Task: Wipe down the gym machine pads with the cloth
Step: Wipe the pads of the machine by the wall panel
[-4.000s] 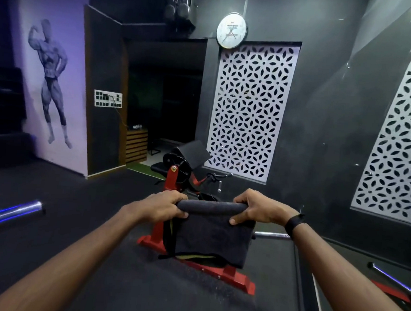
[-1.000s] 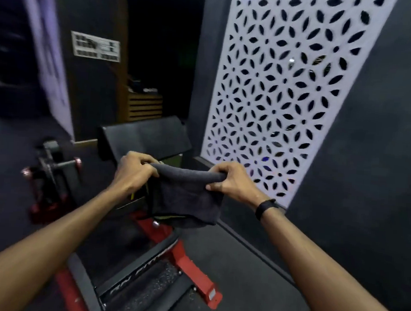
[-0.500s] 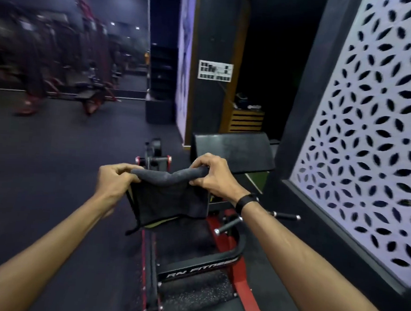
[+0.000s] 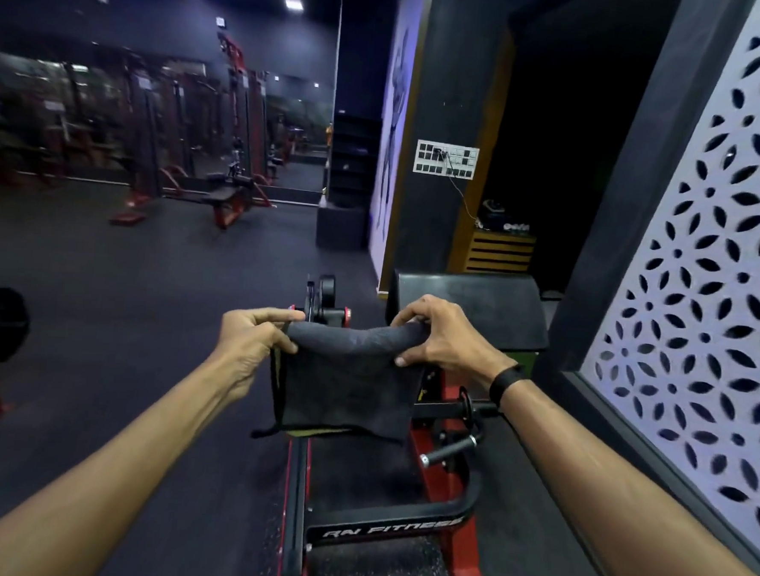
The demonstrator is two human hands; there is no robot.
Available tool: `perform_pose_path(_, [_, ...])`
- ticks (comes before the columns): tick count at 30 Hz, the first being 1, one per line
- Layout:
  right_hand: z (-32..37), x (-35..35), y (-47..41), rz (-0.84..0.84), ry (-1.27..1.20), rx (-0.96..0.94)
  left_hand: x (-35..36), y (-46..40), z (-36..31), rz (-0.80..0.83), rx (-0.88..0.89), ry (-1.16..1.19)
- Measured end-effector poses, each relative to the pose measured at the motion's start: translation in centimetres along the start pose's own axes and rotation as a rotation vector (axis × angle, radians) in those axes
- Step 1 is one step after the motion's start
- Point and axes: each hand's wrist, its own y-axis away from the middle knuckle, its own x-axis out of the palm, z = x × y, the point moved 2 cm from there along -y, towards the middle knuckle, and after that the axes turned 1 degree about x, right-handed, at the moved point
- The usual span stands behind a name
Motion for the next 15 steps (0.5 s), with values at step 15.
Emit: perform_pose_path(15, [-16.8, -12.0, 1.3, -0.103, -0.055, -0.008, 19.5, -0.8, -0.5, -0.060, 0.094, -0.142])
